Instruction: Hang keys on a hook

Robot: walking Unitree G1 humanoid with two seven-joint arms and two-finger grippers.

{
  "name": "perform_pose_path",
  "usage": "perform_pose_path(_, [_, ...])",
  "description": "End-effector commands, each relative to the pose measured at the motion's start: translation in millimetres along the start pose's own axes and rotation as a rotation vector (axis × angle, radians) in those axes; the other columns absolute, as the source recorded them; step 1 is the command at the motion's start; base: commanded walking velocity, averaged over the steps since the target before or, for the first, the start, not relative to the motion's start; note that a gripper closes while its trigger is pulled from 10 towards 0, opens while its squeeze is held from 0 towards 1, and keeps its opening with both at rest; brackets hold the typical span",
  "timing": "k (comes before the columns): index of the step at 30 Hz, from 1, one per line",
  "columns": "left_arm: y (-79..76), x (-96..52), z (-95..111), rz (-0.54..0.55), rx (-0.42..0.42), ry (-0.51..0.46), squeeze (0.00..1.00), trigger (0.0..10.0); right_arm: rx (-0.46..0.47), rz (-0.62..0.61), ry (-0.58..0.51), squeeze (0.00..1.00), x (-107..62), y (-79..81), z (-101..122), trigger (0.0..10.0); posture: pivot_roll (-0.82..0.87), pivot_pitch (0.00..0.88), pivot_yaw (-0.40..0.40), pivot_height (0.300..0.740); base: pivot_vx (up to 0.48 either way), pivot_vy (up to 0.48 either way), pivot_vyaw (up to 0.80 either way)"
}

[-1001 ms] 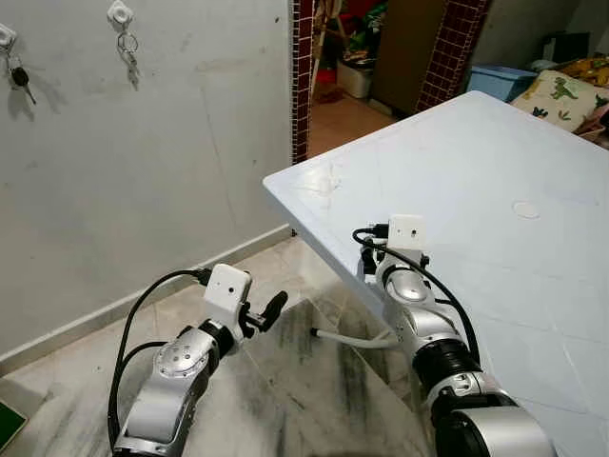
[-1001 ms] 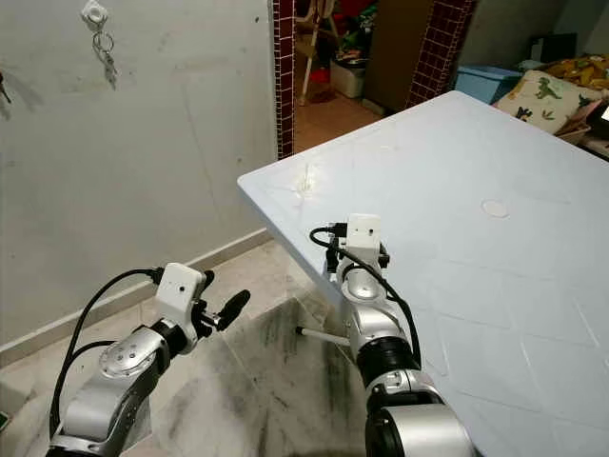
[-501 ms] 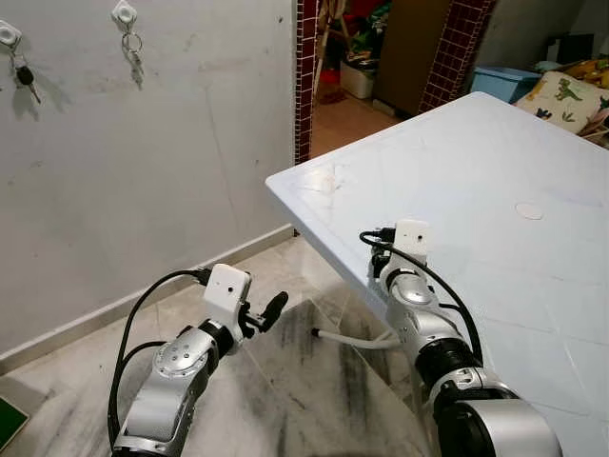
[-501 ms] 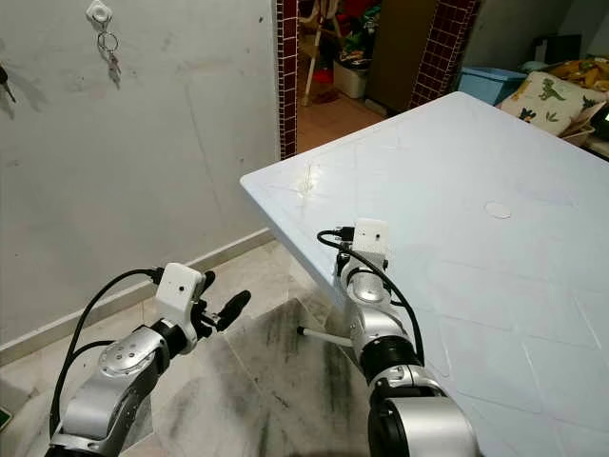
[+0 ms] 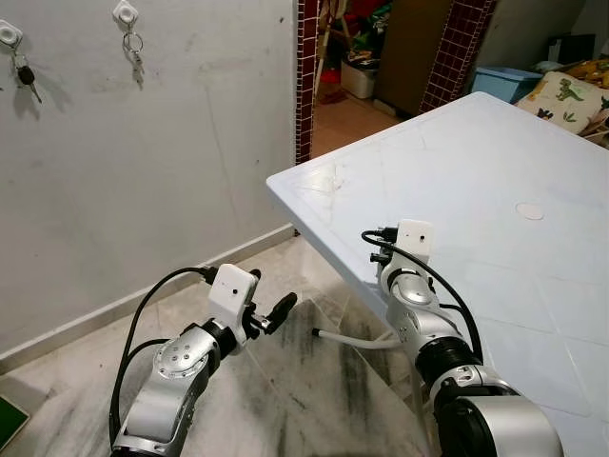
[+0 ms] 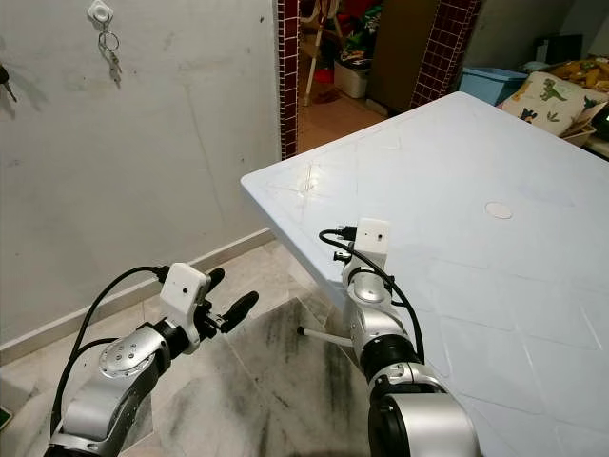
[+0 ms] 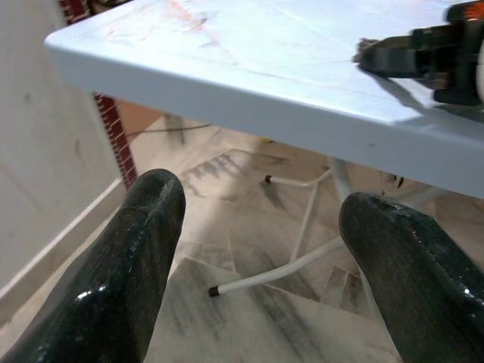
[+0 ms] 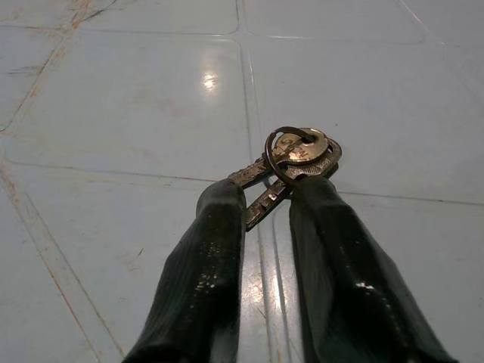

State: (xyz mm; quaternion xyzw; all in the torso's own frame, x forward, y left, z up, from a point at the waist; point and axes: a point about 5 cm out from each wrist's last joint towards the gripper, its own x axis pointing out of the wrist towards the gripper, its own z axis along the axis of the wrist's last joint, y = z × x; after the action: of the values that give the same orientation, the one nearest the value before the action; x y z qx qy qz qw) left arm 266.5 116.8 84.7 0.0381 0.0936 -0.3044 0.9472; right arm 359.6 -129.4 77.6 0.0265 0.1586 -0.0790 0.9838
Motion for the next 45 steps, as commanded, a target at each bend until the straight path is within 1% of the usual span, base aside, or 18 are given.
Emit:
perform_pose_path(1, [-3.6, -0.7, 5.7, -0.023, 0.045, -0.025, 0.00, 10.0, 0.007, 0.006, 0.003, 0.00, 1.2, 1.5, 2.0, 0.0, 0.07, 0.029, -0.019, 0.740, 0.000, 0.000, 0.00])
perform_pose_path(5, [-6.5, -0.1, 6.2, -0.041, 0.084, -0.028, 0.00, 10.0, 0.009, 0.033, -0.008, 0.00, 1.2, 3.3, 3.8, 0.0, 0.07, 0.030, -0.019, 0.740, 0.000, 0.000, 0.00])
perform_pose_path(16, [-6.0, 0.5, 6.0, -0.040, 0.079, -0.028, 0.00, 10.0, 0.025, 0.075, -0.007, 0.00, 0.2, 2.7, 1.7, 0.0, 0.06, 0.030, -0.018, 0.740, 0.000, 0.000, 0.00])
perform_pose_path(20, [-6.1, 0.9, 5.4, -0.041, 0.078, -0.033, 0.00, 10.0, 0.037, 0.114, -0.021, 0.00, -0.8, 4.7, 4.2, 0.0, 0.06, 0.031, -0.018, 0.740, 0.000, 0.000, 0.00])
perform_pose_path(24, [-5.3, 1.2, 5.1, -0.035, 0.072, -0.031, 0.00, 10.0, 0.046, 0.150, -0.047, 0.00, -1.7, 6.9, 10.0, 0.0, 0.06, 0.032, -0.020, 0.740, 0.000, 0.000, 0.00])
perform_pose_path(30, [-4.1, 1.3, 4.9, -0.026, 0.062, -0.031, 0.00, 10.0, 0.084, 0.240, -0.123, 0.00, -5.3, 10.8, 26.7, 0.0, 0.06, 0.031, -0.019, 0.740, 0.000, 0.000, 0.00])
perform_pose_path(31, [-4.1, 1.3, 4.9, -0.026, 0.062, -0.031, 0.00, 10.0, 0.084, 0.240, -0.123, 0.00, -5.3, 10.8, 26.7, 0.0, 0.06, 0.031, -0.019, 0.740, 0.000, 0.000, 0.00])
perform_pose_path(34, [-3.2, 1.3, 4.6, -0.023, 0.058, -0.029, 0.00, 10.0, 0.101, 0.307, -0.208, 0.00, -9.3, 12.2, 46.5, 0.0, 0.06, 0.030, -0.016, 0.740, 0.000, 0.000, 0.00])
perform_pose_path(35, [-2.8, 1.4, 4.5, -0.022, 0.056, -0.028, 0.00, 10.0, 0.083, 0.317, -0.233, 0.00, -10.5, 11.6, 52.0, 1.5, 0.06, 0.029, -0.015, 0.740, 0.000, 0.000, 0.00])
perform_pose_path(37, [-2.5, 1.3, 4.3, -0.021, 0.055, -0.027, 0.00, 10.0, 0.069, 0.320, -0.246, 0.00, -11.1, 11.3, 54.8, 1.5, 0.06, 0.028, -0.014, 0.740, 0.000, 0.000, 0.00])
perform_pose_path(38, [-2.0, 1.4, 3.9, -0.020, 0.055, -0.025, 0.00, 10.0, 0.036, 0.326, -0.258, 0.00, -11.6, 11.3, 55.8, 10.0, 0.06, 0.027, -0.012, 0.740, 0.000, 0.000, 0.00])
perform_pose_path(39, [-2.0, 1.4, 3.9, -0.020, 0.055, -0.025, 0.00, 10.0, 0.036, 0.326, -0.258, 0.00, -11.6, 11.3, 55.8, 10.0, 0.06, 0.027, -0.012, 0.740, 0.000, 0.000, 0.00])
perform_pose_path(40, [-1.5, 1.6, 3.6, -0.019, 0.054, -0.023, 0.00, 10.0, 0.003, 0.325, -0.262, 0.00, -12.1, 11.1, 54.8, 10.0, 0.06, 0.026, -0.012, 0.740, 0.000, 0.000, 0.00])
perform_pose_path(41, [-0.8, 1.9, 3.3, -0.019, 0.054, -0.021, 0.00, 10.0, -0.032, 0.322, -0.242, 1.00, -12.3, 10.0, 48.5, 10.0, 0.06, 0.025, -0.013, 0.740, 0.000, 0.000, 0.00])
perform_pose_path(44, [-2.2, 2.5, 4.1, -0.035, 0.068, -0.025, 0.00, 10.0, -0.087, 0.308, -0.235, 1.00, -13.3, 9.7, 41.2, 10.0, 0.07, 0.023, -0.012, 0.740, 0.000, 0.000, 0.00])
perform_pose_path(45, [-2.2, 2.5, 4.1, -0.035, 0.068, -0.025, 0.00, 10.0, -0.087, 0.308, -0.235, 1.00, -13.3, 9.7, 41.2, 10.0, 0.07, 0.023, -0.012, 0.740, 0.000, 0.000, 0.00])
